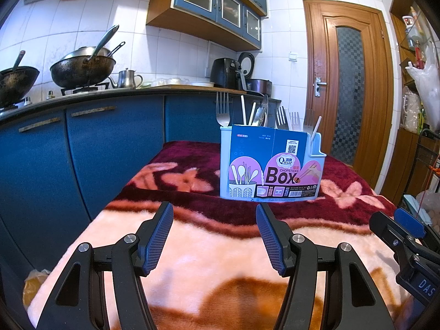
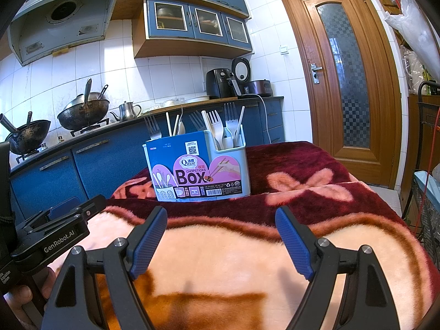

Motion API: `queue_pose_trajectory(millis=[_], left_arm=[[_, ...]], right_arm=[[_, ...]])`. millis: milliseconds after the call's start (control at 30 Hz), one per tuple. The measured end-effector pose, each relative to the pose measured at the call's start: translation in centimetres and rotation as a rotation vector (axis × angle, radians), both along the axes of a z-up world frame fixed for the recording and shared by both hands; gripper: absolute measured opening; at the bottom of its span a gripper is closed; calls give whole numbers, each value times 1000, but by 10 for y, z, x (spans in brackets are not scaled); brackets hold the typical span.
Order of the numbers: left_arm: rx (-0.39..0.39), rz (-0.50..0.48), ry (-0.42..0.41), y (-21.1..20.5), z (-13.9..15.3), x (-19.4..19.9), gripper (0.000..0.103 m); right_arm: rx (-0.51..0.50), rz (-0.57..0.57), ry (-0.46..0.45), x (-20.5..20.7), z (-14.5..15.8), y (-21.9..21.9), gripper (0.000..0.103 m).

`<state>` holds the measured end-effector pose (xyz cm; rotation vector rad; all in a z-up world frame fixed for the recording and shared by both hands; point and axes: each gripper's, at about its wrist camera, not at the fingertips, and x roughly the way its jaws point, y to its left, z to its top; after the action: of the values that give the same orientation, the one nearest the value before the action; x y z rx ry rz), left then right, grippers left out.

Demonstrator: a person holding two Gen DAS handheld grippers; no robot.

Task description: Organize utensils

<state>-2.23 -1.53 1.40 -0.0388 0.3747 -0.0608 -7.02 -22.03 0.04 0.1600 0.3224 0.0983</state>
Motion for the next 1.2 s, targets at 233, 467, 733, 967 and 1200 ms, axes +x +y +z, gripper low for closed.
queue_pose_trajectory(millis=[233, 467, 733, 967, 1200], left_arm=[[0, 0, 0, 0, 0, 0, 64], [0, 0, 0, 0, -1, 0, 64], [2, -1, 7, 0, 2, 0, 64], [15, -1, 13, -2, 10, 3, 64], [16, -6, 17, -4, 21, 8, 64]], right_arm=[[0, 0, 0, 1, 0, 0, 83], [-1, 0, 0, 0, 0, 0, 83], [2, -7, 31, 3, 1, -1, 83], [49, -14, 84, 11, 5, -11, 83], [55, -11, 93, 17, 23, -18, 83]])
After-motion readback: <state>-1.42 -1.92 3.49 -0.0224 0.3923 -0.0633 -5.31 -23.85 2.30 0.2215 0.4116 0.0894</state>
